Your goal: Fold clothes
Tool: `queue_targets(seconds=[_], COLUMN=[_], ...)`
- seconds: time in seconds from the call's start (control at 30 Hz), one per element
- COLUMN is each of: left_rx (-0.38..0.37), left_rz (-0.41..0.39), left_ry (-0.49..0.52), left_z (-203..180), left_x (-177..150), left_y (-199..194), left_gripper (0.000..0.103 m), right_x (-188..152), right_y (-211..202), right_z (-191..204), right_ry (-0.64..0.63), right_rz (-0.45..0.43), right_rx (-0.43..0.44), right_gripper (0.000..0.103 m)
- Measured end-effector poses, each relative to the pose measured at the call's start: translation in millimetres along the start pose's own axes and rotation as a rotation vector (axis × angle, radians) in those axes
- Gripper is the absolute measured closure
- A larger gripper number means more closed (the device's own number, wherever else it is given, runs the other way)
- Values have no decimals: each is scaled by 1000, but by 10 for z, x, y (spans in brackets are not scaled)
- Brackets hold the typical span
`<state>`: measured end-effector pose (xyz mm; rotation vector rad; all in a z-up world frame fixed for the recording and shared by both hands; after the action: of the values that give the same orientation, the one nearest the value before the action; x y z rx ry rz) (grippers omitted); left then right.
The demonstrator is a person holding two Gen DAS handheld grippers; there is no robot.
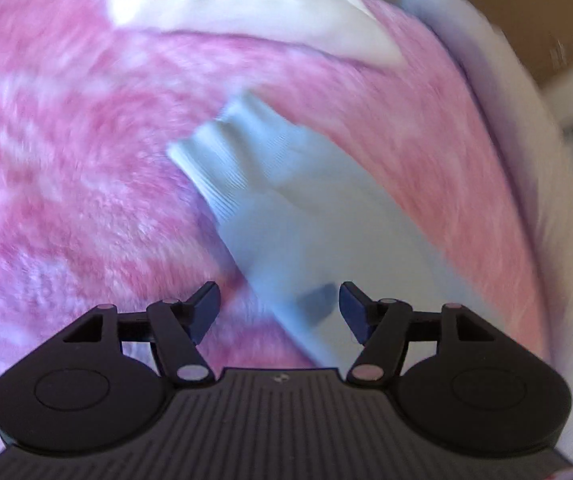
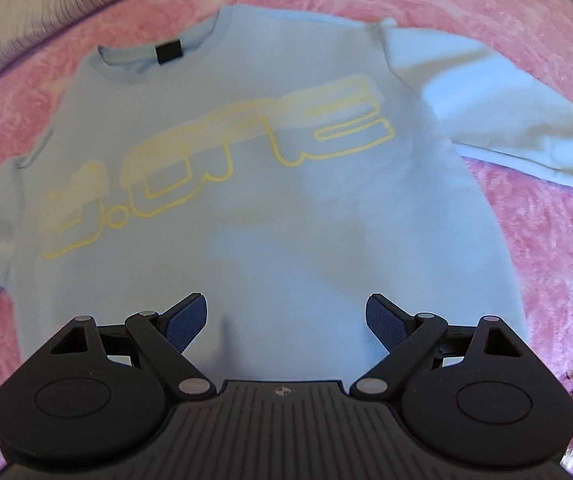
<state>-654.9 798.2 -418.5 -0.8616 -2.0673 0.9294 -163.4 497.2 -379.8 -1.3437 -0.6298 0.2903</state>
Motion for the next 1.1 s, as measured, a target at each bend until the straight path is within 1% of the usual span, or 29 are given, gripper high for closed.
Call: queue_targets(seconds=[0.03,0.07,0.1,0.13,0.17,0.2,0.23,0.3,0.43,0.47,0.5,0.53,0.57,0.6,0.67,0.7,0.73,0.77,0.83,0.87,0.9,0.97,1.03,1.1], left_rx=[-25,-42,-49,-41,-32,-45,-66,-94,-236,-295,-368,-445,-516,-569,-671,-687,-670,-636,-546,-507,-471,-426,-375,-319], left_rz=[-16,-39,-63,-90,-111,-122,-136,-192,-254,-250,-230,-193,-144,-76,65,155,216,258,342,358,372,369,352,314], left_ry=[-53,-73,-74,-66,-58,-62,-67,16,308,384,460,523,578,634,747,816,876,923,968,962,954,929,926,939], left_z=[71,88,85,73,58,48,19,-192,-1052,-1317,-1593,-1838,-2067,-2259,-2630,-2749,-2809,-2827,-2760,-2692,-2626,-2518,-2424,-2347], left_x=[34,45,50,50,56,64,68,64,-125,-263,-446,-659,-904,-1206,-1820,-2185,-2502,-2786,-3196,-3274,-3338,-3289,-3215,-3062], left_y=[30,43,45,40,38,37,18,-128,-596,-728,-855,-960,-1034,-1043,-1052,-967,-867,-759,-561,-516,-479,-495,-547,-638], left_gripper=[41,41,45,68,81,98,100,102,102,102,102,102,102,100,88,78,78,79,80,80,80,80,80,80], right_x=[10,26,38,54,73,93,117,176,330,369,418,460,499,542,617,670,720,769,833,863,891,947,981,1022], right_y=[32,62,87,99,104,108,111,114,76,62,41,24,8,-1,-31,-65,-99,-124,-154,-167,-180,-204,-207,-150], right_z=[20,38,41,44,41,37,21,-29,-247,-310,-409,-517,-625,-733,-943,-1062,-1169,-1266,-1486,-1586,-1669,-1806,-1862,-1846], right_ry=[-4,-9,-15,-20,-24,-28,-31,-36,-44,-45,-37,-24,-11,3,24,34,43,51,69,74,77,80,90,110], right_rz=[6,11,15,17,18,18,17,11,-25,-36,-48,-58,-67,-73,-88,-99,-110,-116,-121,-119,-123,-135,-147,-140], right_rx=[-6,-9,-12,-16,-18,-18,-17,-17,-27,-29,-31,-31,-31,-33,-41,-43,-41,-37,-31,-25,-8,40,128,244], right_gripper=[14,14,14,14,14,14,14,14,14,14,14,14,14,14,14,14,14,14,14,14,14,14,14,16])
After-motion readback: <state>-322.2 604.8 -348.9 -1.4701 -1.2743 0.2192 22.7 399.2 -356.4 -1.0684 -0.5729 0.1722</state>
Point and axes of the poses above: each gripper's, at about its wrist camera, not at the fingertips, and y roughly the way its jaws point, z to its left, x to its top, the point moved 3 cm from there along y, roughly the way its jaws point, and after that the axes turned 3 degrees about y, right-handed, at the moved point
